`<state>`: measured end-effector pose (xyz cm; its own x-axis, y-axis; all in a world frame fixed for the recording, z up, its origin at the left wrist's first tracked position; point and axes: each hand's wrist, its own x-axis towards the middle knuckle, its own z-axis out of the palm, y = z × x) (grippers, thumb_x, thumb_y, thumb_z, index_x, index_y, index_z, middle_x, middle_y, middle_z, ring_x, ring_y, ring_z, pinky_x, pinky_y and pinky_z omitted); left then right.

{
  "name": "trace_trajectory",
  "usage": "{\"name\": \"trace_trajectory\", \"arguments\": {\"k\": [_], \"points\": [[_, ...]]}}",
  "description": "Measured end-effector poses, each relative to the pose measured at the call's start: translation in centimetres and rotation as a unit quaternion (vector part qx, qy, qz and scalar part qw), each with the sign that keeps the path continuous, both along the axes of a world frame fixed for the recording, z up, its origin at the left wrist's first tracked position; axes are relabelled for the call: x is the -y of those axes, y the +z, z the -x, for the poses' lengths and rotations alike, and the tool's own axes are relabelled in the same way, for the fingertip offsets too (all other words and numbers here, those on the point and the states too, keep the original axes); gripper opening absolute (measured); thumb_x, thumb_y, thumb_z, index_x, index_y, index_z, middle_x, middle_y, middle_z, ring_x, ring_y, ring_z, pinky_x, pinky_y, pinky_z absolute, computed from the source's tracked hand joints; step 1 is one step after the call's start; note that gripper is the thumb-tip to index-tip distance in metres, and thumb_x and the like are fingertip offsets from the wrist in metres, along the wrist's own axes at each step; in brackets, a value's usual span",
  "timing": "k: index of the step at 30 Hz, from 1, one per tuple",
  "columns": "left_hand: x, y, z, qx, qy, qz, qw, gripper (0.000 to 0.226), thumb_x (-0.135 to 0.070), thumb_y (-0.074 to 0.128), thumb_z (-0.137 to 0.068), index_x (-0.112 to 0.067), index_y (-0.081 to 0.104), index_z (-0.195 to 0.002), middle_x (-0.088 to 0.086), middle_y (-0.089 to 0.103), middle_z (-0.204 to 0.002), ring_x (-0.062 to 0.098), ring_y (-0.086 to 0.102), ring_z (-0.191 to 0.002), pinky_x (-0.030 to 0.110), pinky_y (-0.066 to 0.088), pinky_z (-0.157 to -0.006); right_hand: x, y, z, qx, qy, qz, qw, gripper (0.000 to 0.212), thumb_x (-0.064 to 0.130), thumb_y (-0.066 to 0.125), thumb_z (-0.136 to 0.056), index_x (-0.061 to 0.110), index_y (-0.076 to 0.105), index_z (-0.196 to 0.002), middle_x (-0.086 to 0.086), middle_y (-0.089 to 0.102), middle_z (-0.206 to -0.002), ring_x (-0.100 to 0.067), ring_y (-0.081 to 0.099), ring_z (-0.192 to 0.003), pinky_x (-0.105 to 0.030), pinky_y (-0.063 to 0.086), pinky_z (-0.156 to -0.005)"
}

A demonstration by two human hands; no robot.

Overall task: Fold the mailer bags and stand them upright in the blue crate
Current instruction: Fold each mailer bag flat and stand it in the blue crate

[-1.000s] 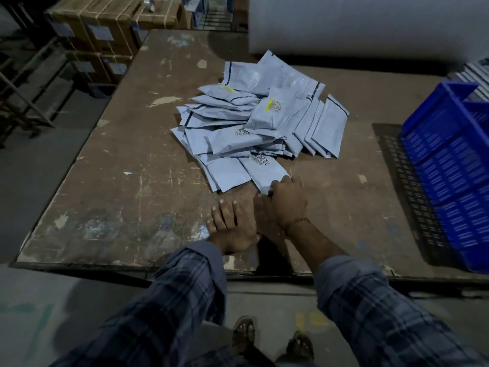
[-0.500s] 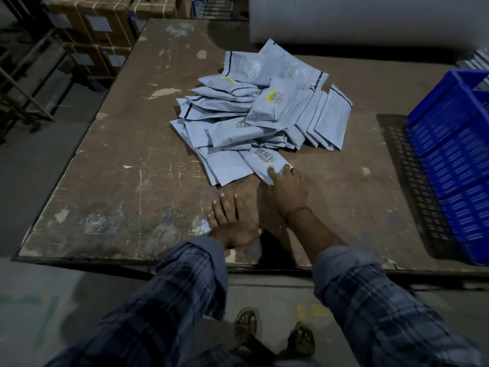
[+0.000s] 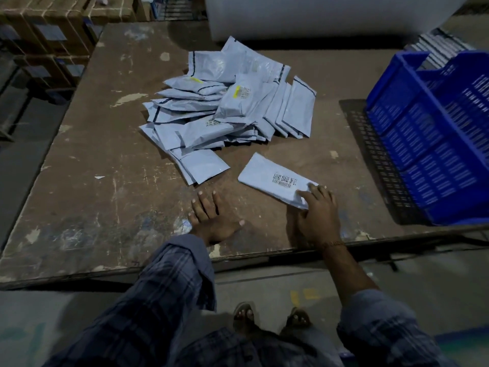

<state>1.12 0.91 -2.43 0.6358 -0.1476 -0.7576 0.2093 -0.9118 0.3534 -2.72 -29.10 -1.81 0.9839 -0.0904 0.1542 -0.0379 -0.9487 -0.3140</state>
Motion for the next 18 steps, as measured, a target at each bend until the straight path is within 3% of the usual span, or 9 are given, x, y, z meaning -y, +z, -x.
{"name": "trace_trajectory", "arguments": {"k": [2,4,7,10,13,18], "points": [[1.0,2.7,1.3,-0.017,-0.01,0.034,0.999,0.093,-0.069,0.036,-0.106,-0.008,0.001,-0.168,0.012,0.002,-0.176,0.034,0.015,-0.16,0.042,0.015,-0.126,1.5,0.2,0.5,0.004,0.008,-0.001,1.0,0.048,0.027,0.056,-0.073,0.016,0.07,-0.118,-0.015,0.063,-0.139,-0.04,0.053,-0.128,-0.055,0.038,-0.111],[2.1,4.7,2.3,0.023,-0.011,0.047,0.999,0.083,-0.051,0.037,-0.112,-0.004,-0.005,-0.166,0.016,-0.001,-0.175,0.034,0.014,-0.16,0.036,0.018,-0.121,3.1,-0.1,1.2,-0.009,0.02,0.001,1.0,0.05,0.021,0.061,-0.068,0.017,0.069,-0.118,-0.013,0.062,-0.14,-0.041,0.051,-0.132,-0.055,0.035,-0.113],[2.3,3.6,3.3,0.126,0.059,0.037,0.99,0.1,-0.058,0.046,-0.107,-0.015,-0.024,-0.164,0.016,-0.026,-0.171,0.036,-0.013,-0.16,0.047,0.0,-0.127,5.5,-0.3,1.9,-0.018,0.038,-0.001,0.999,0.055,0.008,0.069,-0.063,0.016,0.069,-0.118,-0.013,0.063,-0.14,-0.042,0.05,-0.136,-0.054,0.034,-0.117],[3.8,0.0,4.7,0.264,0.134,-0.037,0.955,0.083,-0.065,0.031,-0.106,-0.019,0.001,-0.169,0.012,-0.017,-0.175,0.03,-0.02,-0.16,0.058,-0.01,-0.125,7.5,-0.1,2.3,-0.01,0.05,-0.009,0.999,0.05,0.008,0.066,-0.062,0.013,0.07,-0.112,-0.013,0.065,-0.136,-0.041,0.052,-0.133,-0.051,0.037,-0.116],[7.7,0.5,6.3,0.374,0.203,-0.017,0.905,0.068,-0.055,0.022,-0.108,-0.018,0.025,-0.165,0.013,0.01,-0.176,0.028,0.001,-0.163,0.06,0.005,-0.126,8.4,0.5,2.3,0.012,0.021,-0.036,0.999,0.045,0.007,0.066,-0.068,0.013,0.069,-0.112,-0.013,0.065,-0.135,-0.039,0.052,-0.131,-0.052,0.036,-0.117],[13.9,3.2,4.0,0.414,0.056,0.062,0.906,0.063,-0.056,0.026,-0.11,-0.027,0.022,-0.166,-0.002,0.01,-0.177,0.026,0.013,-0.161,0.05,0.023,-0.127,7.2,1.1,1.0,0.029,0.006,-0.063,0.998,0.052,0.026,0.043,-0.092,0.007,0.055,-0.139,-0.018,0.054,-0.146,-0.037,0.046,-0.137,-0.05,0.03,-0.122]]}}
